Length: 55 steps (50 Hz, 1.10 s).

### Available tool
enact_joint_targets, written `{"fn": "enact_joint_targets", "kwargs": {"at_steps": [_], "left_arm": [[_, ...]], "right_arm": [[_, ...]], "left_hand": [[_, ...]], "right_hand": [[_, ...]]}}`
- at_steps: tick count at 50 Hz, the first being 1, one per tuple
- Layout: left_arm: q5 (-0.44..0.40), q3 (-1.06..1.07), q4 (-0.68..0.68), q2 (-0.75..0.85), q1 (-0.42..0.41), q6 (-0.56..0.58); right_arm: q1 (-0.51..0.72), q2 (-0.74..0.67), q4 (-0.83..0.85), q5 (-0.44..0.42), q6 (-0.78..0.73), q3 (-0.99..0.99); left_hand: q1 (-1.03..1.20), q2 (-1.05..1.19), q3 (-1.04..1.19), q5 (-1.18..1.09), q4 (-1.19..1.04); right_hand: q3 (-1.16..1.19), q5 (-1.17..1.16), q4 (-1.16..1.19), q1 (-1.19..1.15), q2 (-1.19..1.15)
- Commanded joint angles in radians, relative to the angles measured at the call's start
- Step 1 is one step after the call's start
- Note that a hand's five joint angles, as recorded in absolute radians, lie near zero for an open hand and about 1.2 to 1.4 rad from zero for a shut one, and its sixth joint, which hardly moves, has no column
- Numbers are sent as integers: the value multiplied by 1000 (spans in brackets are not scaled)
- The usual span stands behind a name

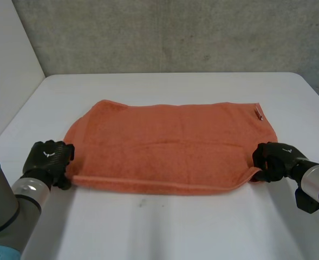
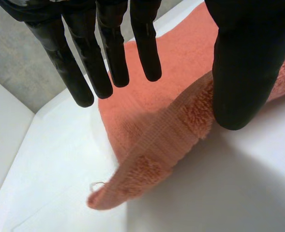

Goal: Fold the laundry

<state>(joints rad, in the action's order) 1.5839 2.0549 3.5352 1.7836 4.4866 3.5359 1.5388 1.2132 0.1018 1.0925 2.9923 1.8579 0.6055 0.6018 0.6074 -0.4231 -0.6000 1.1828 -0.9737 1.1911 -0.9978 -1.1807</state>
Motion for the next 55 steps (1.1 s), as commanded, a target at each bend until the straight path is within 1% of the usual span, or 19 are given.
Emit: {"fn": "enact_joint_targets", "kwargs": {"at_steps": [1,10,16,19,23,24,26,29,33,34,35,39,43,46,49,50,53,54,55], "left_arm": [[-48,-10,-30,-3,54,3],[-191,-9,-64,-1,126,5],[-206,-7,-68,22,149,15],[-206,-7,-68,46,160,53],[-206,-2,-68,65,163,112],[-206,-1,-67,65,163,126],[-208,1,-67,63,163,132],[-206,7,-70,42,157,132],[-203,11,-88,-69,157,132],[-205,13,-97,-104,155,132],[-205,4,-143,-210,149,133],[-203,-44,-254,-402,157,133],[-203,-108,-363,-490,164,130],[-205,-127,-410,-489,167,135],[-206,-124,-441,-472,171,138],[-206,-121,-441,-460,172,138],[-205,-108,-441,-350,174,141],[-203,-108,-441,-313,172,143],[-194,-116,-440,-240,171,150]], "right_arm": [[3,46,7,6,-10,9],[9,55,7,7,-26,15],[4,55,18,10,-39,15],[0,55,21,10,-39,15],[-2,55,21,10,-39,12],[-2,55,21,10,-41,12],[-2,65,15,18,-44,3],[0,78,4,23,-61,-11],[4,178,-95,38,-154,-46],[4,234,-175,49,-215,-69],[4,262,-215,53,-249,-81],[0,402,-402,69,-406,-167],[1,471,-560,95,-489,-269],[1,473,-677,113,-525,-314],[9,445,-717,133,-572,-324],[20,401,-721,154,-614,-321],[58,313,-722,207,-677,-318],[87,257,-720,249,-706,-316],[87,256,-720,250,-707,-316]], "left_hand": [[-34,-30,-36,26,28],[-25,-21,-27,17,20],[-10,-7,-12,2,5],[34,37,32,-41,-39],[242,245,240,-249,-247],[478,481,476,-485,-483],[789,793,787,-797,-795],[791,794,789,-799,-796],[791,794,789,-799,-796],[791,794,789,-799,-796],[791,794,789,-799,-796],[791,794,789,-799,-796],[791,794,789,-799,-796],[791,794,789,-799,-796],[791,794,789,-799,-796],[791,794,789,-799,-796],[791,794,789,-799,-796],[791,794,789,-799,-796],[791,794,789,-799,-796]], "right_hand": [[213,-248,205,-399,-216],[213,-248,205,-399,-216],[213,-248,205,-399,-216],[213,-248,205,-399,-216],[213,-248,205,-399,-216],[213,-248,205,-399,-216],[213,-248,205,-399,-216],[213,-248,205,-399,-216],[213,-248,205,-399,-216],[213,-248,205,-399,-216],[213,-248,205,-399,-216],[213,-248,205,-399,-216],[213,-248,205,-399,-216],[213,-248,205,-399,-216],[213,-248,205,-399,-216],[213,-248,205,-399,-216],[213,-248,205,-399,-216],[213,-248,205,-399,-216],[213,-248,205,-399,-216]]}}
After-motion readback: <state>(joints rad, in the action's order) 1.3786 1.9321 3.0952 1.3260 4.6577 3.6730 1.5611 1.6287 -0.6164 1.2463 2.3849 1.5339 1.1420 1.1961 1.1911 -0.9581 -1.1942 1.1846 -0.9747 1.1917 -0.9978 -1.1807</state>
